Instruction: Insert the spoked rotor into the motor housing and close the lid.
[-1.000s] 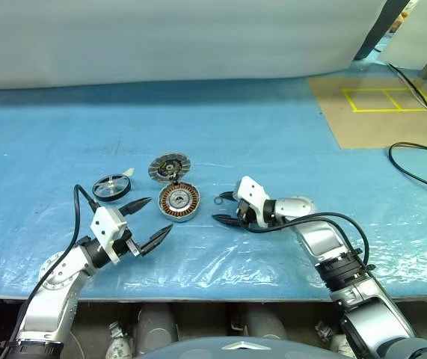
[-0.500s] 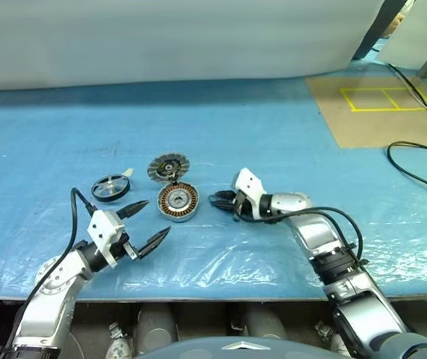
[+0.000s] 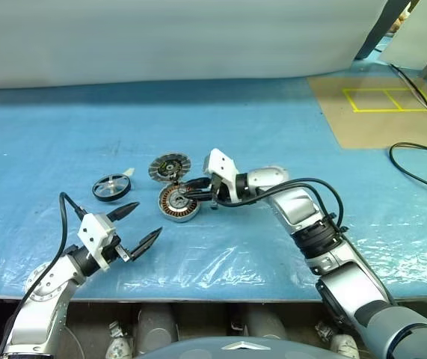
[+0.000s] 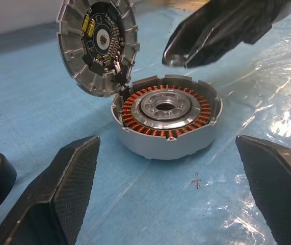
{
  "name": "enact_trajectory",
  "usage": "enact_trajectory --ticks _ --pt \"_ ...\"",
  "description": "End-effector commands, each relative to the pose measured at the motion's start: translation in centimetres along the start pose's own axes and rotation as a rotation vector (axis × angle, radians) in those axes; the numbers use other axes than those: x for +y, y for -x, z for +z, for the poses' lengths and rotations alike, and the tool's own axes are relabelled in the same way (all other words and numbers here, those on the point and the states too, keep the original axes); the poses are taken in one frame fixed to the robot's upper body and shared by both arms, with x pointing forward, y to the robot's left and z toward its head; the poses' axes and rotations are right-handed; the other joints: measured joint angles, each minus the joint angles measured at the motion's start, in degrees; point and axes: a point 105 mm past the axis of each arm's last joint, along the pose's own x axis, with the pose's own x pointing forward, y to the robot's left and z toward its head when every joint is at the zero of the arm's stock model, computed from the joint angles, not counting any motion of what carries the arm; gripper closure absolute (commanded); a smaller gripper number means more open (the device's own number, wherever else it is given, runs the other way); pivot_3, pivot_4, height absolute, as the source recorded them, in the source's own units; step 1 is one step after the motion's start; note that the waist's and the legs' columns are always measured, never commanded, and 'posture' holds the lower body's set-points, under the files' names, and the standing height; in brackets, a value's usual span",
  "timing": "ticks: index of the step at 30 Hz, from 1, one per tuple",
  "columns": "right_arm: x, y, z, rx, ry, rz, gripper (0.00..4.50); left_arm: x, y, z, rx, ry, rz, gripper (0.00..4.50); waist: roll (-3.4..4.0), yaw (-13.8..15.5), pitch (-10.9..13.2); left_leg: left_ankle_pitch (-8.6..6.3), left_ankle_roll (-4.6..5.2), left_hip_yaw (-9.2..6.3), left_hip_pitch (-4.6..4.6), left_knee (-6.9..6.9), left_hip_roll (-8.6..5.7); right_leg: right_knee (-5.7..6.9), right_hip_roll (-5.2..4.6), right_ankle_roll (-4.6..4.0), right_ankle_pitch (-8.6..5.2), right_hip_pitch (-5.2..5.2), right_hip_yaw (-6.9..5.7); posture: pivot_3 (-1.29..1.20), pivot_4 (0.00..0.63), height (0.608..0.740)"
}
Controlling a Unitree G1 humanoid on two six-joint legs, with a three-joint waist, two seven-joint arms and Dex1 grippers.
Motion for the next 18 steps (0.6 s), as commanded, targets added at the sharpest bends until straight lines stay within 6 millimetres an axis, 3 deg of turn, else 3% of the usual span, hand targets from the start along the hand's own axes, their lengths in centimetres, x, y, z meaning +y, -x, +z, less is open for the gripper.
enact_trajectory --ticks 1,18 --pt "-0.3 -0.8 1.2 -0.015 0.061 0.005 3.84 0.0 0.0 0.9 -0.032 -0.036 0.007 0.0 0.0 0.0 0.0 0.0 0.0 0.0 0.0 0.0 0.01 0.0 0.0 0.0 0.0 0.0 0.0 0.0 0.15 0.74" --pt "-0.4 -2.0 -0.6 0.06 0.09 0.019 3.84 -0.6 -0.3 1.3 -0.042 -0.037 0.016 0.0 0.0 0.0 0.0 0.09 -0.16 0.0 0.01 0.0 0.03 0.03 0.01 0.0 0.0 0.0 0.0 0.0 0.15 0.74"
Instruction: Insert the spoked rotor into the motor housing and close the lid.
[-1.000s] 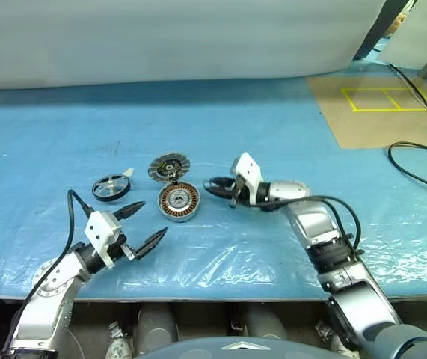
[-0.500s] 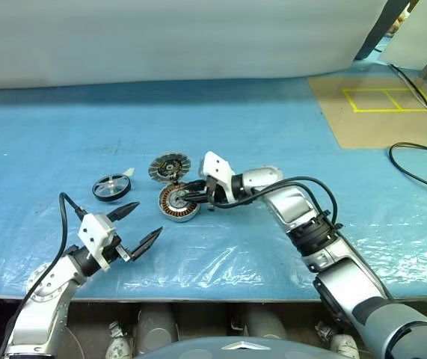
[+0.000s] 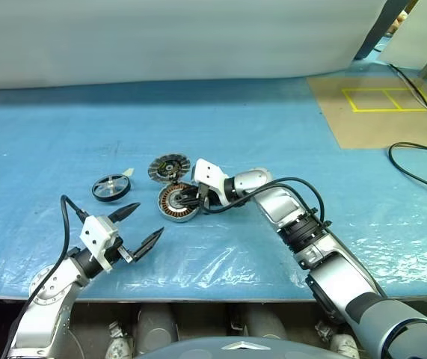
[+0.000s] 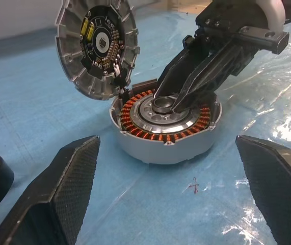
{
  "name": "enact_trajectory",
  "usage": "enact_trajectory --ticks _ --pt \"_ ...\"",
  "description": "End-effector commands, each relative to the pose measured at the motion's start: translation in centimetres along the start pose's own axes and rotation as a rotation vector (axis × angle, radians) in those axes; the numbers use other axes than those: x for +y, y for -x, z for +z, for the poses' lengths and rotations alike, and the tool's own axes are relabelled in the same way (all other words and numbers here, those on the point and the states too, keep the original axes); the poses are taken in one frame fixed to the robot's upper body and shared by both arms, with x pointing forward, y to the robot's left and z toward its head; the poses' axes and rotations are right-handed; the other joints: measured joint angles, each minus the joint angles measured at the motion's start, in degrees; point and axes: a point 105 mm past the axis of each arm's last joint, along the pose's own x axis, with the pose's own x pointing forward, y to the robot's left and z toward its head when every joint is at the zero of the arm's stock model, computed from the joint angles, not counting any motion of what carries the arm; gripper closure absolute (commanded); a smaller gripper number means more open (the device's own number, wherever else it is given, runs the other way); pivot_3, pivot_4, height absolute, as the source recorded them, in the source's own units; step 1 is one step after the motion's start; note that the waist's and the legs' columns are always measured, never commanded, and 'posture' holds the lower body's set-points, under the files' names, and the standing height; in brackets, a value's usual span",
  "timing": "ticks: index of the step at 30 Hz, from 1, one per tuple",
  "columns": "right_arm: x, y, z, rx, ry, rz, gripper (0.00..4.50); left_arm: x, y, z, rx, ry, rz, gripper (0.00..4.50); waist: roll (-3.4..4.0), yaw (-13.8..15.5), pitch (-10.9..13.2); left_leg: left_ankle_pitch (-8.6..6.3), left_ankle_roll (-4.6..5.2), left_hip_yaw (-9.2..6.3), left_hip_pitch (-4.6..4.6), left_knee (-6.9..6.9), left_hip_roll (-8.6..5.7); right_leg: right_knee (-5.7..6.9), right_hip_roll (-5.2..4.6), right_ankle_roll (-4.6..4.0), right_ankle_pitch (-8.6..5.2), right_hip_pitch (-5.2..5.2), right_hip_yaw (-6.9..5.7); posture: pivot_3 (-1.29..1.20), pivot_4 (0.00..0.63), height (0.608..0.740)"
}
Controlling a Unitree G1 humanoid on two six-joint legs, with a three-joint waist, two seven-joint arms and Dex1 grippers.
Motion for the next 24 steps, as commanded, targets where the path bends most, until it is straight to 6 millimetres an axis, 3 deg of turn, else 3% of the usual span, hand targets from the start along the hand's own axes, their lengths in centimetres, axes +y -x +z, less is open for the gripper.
enact_trajectory --ticks 1,7,11,13,14,15,18,24 --pt "-0.2 -0.1 0.9 -0.015 0.037 0.0 3.84 -0.2 -0.2 1.1 -0.027 -0.025 -0.003 0.0 0.0 0.0 0.0 0.0 0.0 0.0 0.0 0.0 0.0 0.0 0.0 0.0 0.0 0.0 0.0 0.0 0.15 0.74" --pt "-0.2 0.0 0.5 -0.005 0.034 -0.003 3.84 0.0 -0.5 1.7 -0.03 -0.029 -0.005 0.0 0.0 0.0 0.0 0.0 0.0 0.0 0.0 0.0 0.0 0.0 0.0 0.0 0.0 0.0 0.0 0.0 0.15 0.74" --pt "-0.3 0.2 0.3 -0.005 0.032 -0.009 2.46 -0.1 -0.6 1.7 -0.027 -0.029 -0.006 0.0 0.0 0.0 0.0 0.0 0.0 0.0 0.0 0.0 0.0 0.0 0.01 0.0 0.0 0.0 0.0 0.0 0.15 0.74" --pt "-0.6 0.5 1.1 -0.057 -0.004 -0.017 1.78 0.0 -0.6 1.7 -0.023 -0.029 -0.006 0.0 0.0 0.0 0.0 0.0 0.0 0.0 0.0 0.0 0.0 0.0 0.0 0.0 0.0 0.0 0.0 0.0 0.15 0.74" --pt "-0.7 0.8 1.8 -0.099 -0.032 -0.015 1.49 0.0 -0.6 1.7 -0.022 -0.028 -0.006 0.0 0.0 0.0 0.0 0.0 0.0 0.0 -0.01 0.0 0.0 0.0 0.0 0.0 0.0 0.0 0.0 0.0 0.15 0.74" --pt "-0.9 1.1 2.6 -0.146 -0.067 -0.017 1.49 0.0 -0.6 1.7 -0.021 -0.028 -0.005 0.0 0.0 0.0 0.0 0.0 0.0 0.0 -0.01 0.0 0.0 0.0 0.0 0.0 0.0 0.0 0.0 0.0 0.15 0.74" --pt "-1.4 1.4 3.6 -0.201 -0.096 -0.027 2.0 0.0 -0.7 1.6 -0.019 -0.025 -0.008 0.0 0.0 0.0 0.0 0.0 0.0 0.0 -0.01 0.0 0.0 0.0 0.0 0.0 0.0 0.0 0.0 0.0 0.15 0.74" --pt "-0.6 0.1 2.1 -0.127 -0.061 -0.01 3.99 0.1 -0.9 1.4 -0.02 -0.025 -0.013 0.0 0.0 0.0 0.0 0.0 0.0 0.0 -0.02 0.0 0.01 0.0 0.02 0.0 0.0 -0.01 -0.01 0.0 0.15 0.74"
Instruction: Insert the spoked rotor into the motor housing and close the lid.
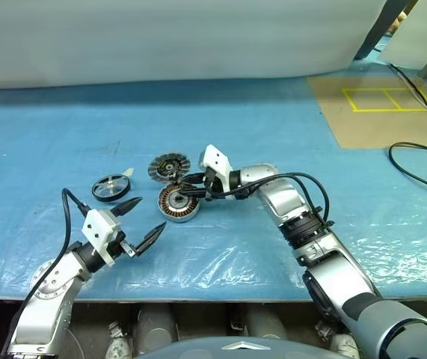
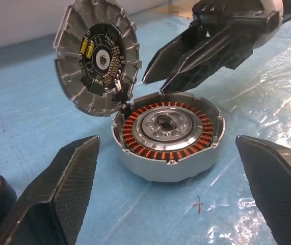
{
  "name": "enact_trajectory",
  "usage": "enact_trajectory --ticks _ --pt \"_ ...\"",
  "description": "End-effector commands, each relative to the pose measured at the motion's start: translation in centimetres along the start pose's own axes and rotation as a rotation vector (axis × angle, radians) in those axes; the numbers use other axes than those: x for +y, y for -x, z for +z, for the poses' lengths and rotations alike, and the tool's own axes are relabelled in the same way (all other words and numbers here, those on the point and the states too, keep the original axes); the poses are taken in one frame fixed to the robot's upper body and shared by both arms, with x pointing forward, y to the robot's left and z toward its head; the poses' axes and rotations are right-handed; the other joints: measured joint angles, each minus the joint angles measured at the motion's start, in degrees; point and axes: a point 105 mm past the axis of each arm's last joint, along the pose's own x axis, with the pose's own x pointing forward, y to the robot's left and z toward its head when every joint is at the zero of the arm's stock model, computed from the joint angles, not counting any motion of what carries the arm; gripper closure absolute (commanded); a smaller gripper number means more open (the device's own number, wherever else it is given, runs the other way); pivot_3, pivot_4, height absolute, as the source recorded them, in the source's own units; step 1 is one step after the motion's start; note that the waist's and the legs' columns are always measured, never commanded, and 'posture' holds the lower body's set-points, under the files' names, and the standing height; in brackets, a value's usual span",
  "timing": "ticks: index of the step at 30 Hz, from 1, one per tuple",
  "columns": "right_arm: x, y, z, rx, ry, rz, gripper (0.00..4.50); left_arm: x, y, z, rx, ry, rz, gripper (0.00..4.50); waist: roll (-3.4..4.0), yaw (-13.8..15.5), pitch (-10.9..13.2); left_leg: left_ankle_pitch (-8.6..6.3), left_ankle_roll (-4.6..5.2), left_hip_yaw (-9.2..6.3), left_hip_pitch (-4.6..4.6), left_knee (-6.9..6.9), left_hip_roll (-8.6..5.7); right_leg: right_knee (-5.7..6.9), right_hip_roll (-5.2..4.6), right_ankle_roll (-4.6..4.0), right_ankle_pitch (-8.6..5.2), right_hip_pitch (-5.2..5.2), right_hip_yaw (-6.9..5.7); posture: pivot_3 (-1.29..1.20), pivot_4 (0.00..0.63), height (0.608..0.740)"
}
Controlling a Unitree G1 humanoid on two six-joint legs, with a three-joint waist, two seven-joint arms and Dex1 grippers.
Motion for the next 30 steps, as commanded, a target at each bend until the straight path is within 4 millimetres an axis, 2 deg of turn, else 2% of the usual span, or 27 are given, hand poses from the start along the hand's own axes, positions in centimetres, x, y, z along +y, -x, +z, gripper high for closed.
enact_trajectory --ticks 1,2,10,15,20,25,30 --pt "0.6 -0.7 0.4 0.006 0.051 0.026 4.33 -0.1 -0.1 0.5 -0.016 -0.02 -0.013 0.0 0.0 0.0 0.0 0.0 0.0 0.0 0.0 0.0 0.0 0.0 0.0 0.0 0.0 0.0 0.0 0.0 0.15 0.74" --pt "0.7 -0.8 0.2 0.011 0.053 0.029 4.46 0.0 -0.1 0.5 -0.015 -0.02 -0.013 0.0 0.0 0.0 0.0 0.0 0.0 0.0 0.0 0.0 -0.01 0.0 0.0 0.0 0.0 0.0 0.0 0.0 0.15 0.74" --pt "0.7 -1.8 -0.3 0.031 0.064 0.006 4.46 -0.1 0.1 0.4 -0.015 -0.022 -0.005 0.0 0.0 0.0 0.0 0.0 0.0 0.0 0.0 0.0 0.0 0.0 -0.01 0.0 0.0 0.0 0.0 0.0 0.15 0.74" --pt "0.1 -2.2 -2.0 0.082 0.065 -0.019 4.46 -0.1 -0.1 0.4 -0.017 -0.025 -0.005 0.0 0.0 -0.1 0.0 0.0 0.0 0.0 0.02 0.0 0.0 0.01 -0.01 0.0 0.0 0.01 0.0 0.0 0.15 0.74" --pt "-0.4 -2.4 -2.8 0.097 0.065 -0.049 4.46 0.0 -0.3 0.5 -0.019 -0.029 -0.005 0.0 0.01 0.0 0.0 -0.01 0.01 0.0 0.07 0.0 -0.01 0.07 -0.03 0.0 0.0 0.02 0.0 0.0 0.15 0.74" --pt "0.3 -2.2 -4.7 0.135 0.067 -0.024 4.46 0.1 -0.5 0.4 -0.021 -0.032 -0.004 0.0 0.02 0.0 0.0 -0.01 0.02 0.0 0.11 0.0 -0.02 0.08 -0.05 -0.01 0.0 0.07 0.0 0.0 0.15 0.74" --pt "0.9 -1.8 -4.1 0.099 0.079 0.013 4.46 0.6 -0.5 0.8 -0.047 -0.023 0.024 0.0 0.04 0.1 0.0 -0.02 0.03 0.0 0.12 0.0 -0.07 0.07 -0.1 -0.01 0.0 0.11 0.0 0.0 0.15 0.74"
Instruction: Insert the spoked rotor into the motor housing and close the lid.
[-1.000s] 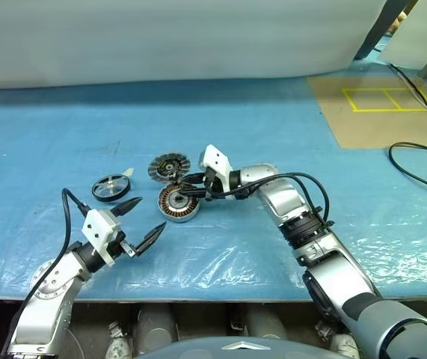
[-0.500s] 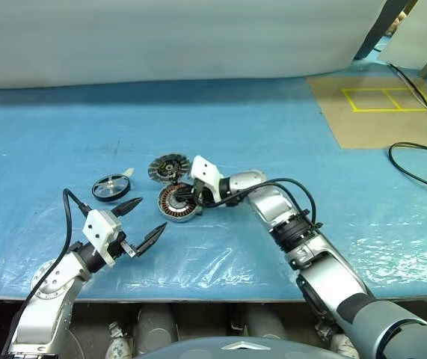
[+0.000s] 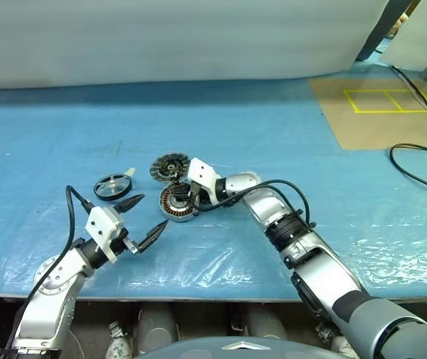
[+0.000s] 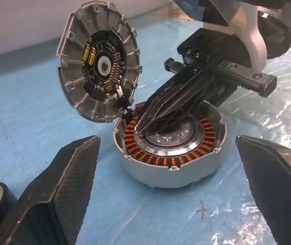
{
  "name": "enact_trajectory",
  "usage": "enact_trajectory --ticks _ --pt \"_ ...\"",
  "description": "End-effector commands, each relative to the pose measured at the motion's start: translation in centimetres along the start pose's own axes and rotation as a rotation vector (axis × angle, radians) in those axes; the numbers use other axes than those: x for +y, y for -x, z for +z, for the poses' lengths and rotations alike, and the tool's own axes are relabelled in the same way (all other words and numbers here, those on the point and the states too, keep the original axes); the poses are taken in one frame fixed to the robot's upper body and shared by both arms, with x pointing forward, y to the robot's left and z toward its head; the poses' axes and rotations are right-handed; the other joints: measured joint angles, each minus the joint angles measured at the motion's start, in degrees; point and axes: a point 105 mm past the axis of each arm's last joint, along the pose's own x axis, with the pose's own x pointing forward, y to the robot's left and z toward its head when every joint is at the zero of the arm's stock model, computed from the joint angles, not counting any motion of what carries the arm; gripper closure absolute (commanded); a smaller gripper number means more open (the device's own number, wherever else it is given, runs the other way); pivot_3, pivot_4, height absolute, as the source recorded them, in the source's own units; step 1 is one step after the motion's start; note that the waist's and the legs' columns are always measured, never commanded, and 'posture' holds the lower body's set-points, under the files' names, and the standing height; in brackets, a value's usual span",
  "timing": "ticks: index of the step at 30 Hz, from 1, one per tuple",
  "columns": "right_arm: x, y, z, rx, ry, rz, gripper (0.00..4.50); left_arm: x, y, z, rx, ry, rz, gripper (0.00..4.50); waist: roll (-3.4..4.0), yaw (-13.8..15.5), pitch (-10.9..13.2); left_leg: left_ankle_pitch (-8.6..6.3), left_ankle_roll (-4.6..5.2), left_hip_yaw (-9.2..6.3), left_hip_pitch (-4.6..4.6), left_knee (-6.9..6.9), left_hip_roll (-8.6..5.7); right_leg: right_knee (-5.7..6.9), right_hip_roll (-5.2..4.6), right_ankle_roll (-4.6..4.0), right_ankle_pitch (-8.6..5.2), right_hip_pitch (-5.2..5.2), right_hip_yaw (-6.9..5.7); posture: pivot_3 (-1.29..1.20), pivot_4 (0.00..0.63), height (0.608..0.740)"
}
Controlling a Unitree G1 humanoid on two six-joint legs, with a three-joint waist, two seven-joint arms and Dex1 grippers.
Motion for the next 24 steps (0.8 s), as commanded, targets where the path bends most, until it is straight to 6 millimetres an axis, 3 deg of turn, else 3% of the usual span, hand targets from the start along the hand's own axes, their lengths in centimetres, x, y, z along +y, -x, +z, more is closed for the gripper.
enact_trajectory --ticks 1,11,20,24 --pt "1.2 0.6 -1.5 0.033 -0.027 0.061 4.46 0.6 0.0 0.8 -0.041 -0.013 0.024 0.0 0.0 0.1 0.0 0.0 0.0 0.0 -0.01 0.0 0.0 -0.01 -0.01 0.0 0.0 0.0 0.0 0.0 0.15 0.74" --pt "1.3 0.9 -1.2 0.024 -0.007 0.069 4.46 1.8 -0.3 1.2 -0.061 -0.006 0.062 0.0 -0.01 -0.1 0.0 0.0 0.0 0.0 -0.04 0.0 0.01 -0.07 0.03 0.0 0.0 -0.01 0.0 0.0 0.15 0.74" --pt "0.2 1.2 1.5 -0.092 0.015 0.038 4.46 4.5 0.2 2.1 -0.094 0.006 0.14 0.0 0.0 -0.1 0.0 0.01 -0.01 0.0 -0.07 0.0 0.03 -0.04 0.04 0.0 0.0 -0.06 -0.01 0.0 0.15 0.74" --pt "1.1 1.1 1.2 -0.087 0.012 0.087 4.46 5.0 0.1 2.3 -0.096 -0.001 0.14 0.0 -0.01 -0.1 0.0 0.01 -0.02 0.0 -0.14 0.0 0.03 -0.05 0.06 0.0 0.0 -0.11 -0.01 0.0 0.15 0.74"
